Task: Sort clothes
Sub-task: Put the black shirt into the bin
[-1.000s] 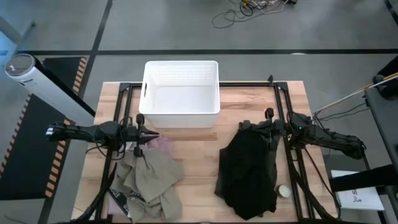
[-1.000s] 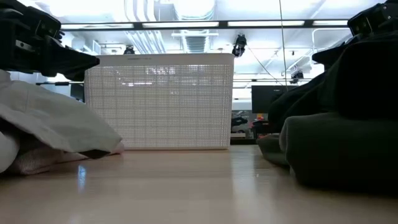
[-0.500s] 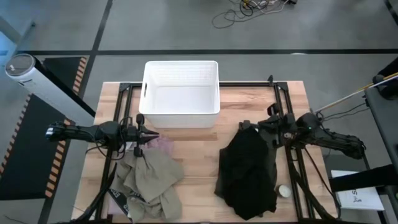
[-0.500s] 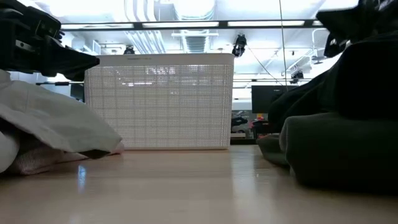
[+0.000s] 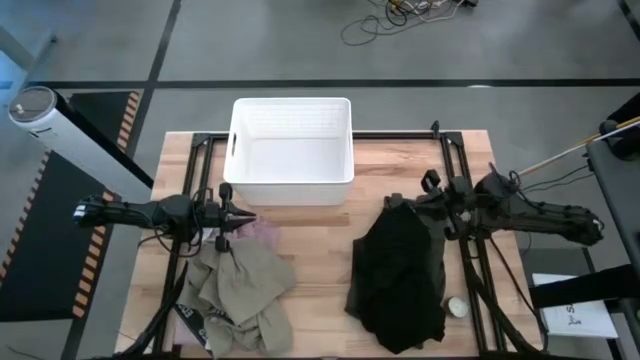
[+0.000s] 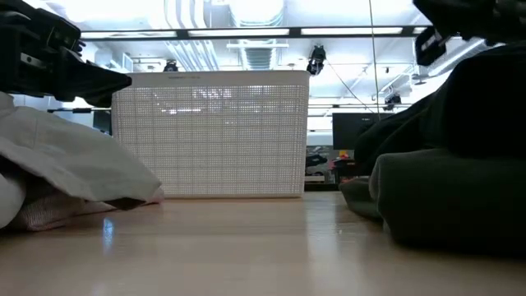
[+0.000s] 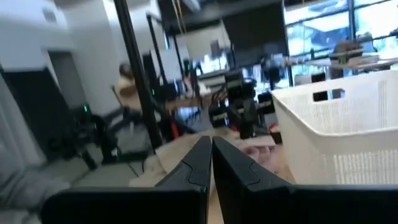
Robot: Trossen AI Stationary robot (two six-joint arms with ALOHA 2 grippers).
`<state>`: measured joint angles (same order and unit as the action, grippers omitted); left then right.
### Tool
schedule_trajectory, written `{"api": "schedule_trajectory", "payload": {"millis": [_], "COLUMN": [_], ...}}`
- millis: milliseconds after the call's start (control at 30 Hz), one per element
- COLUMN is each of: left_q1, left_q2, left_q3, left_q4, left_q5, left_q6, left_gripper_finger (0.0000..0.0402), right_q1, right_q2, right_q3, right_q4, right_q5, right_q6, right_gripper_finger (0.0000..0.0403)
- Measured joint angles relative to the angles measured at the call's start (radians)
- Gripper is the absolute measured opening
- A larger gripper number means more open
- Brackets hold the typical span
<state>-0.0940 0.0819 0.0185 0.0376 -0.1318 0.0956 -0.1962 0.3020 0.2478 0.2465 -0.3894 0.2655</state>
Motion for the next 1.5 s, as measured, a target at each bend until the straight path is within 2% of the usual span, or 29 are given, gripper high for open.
{"api": "schedule_trajectory", "payload": {"millis": [133, 300, 533, 700, 767, 967, 1100, 1300, 1500], "left_q1": [0.000, 0.000, 0.000, 0.000, 0.000, 0.000, 0.000, 0.000, 0.000], "left_q2": [0.002, 0.002, 0.003, 0.004, 0.005, 0.006, 0.008, 0.008, 0.008], "left_q3": [0.000, 0.001, 0.001, 0.001, 0.001, 0.001, 0.001, 0.001, 0.000], "left_q4": [0.000, 0.000, 0.000, 0.000, 0.000, 0.000, 0.000, 0.000, -0.001], "left_q5": [0.000, 0.000, 0.000, 0.000, 0.000, 0.000, 0.000, 0.000, 0.000], "left_q6": [0.000, 0.000, 0.000, 0.000, 0.000, 0.000, 0.000, 0.000, 0.000], "left_gripper_finger": [0.0036, 0.0036, 0.0036, 0.0036, 0.0036, 0.0036, 0.0036, 0.0036, 0.0036], "right_q1": [0.039, 0.121, 0.301, 0.403, 0.435, 0.514, 0.560, 0.607, 0.613], "right_q2": [0.127, 0.296, 0.576, 0.763, 0.826, 1.016, 1.132, 1.281, 1.401], "right_q3": [0.124, 0.311, 0.569, 0.760, 0.826, 0.998, 1.080, 1.155, 1.168], "right_q4": [-0.088, -0.348, -0.728, -0.964, -1.029, -1.177, -1.304, -1.405, -1.516], "right_q5": [-0.004, 0.009, 0.194, 0.309, 0.338, 0.339, 0.312, 0.257, 0.258], "right_q6": [-0.088, -0.140, -0.069, 0.048, 0.110, 0.265, 0.310, 0.329, 0.286], "right_gripper_finger": [0.0000, 0.0000, 0.0000, 0.0000, 0.0000, 0.0005, 0.0041, 0.0139, 0.0222]}}
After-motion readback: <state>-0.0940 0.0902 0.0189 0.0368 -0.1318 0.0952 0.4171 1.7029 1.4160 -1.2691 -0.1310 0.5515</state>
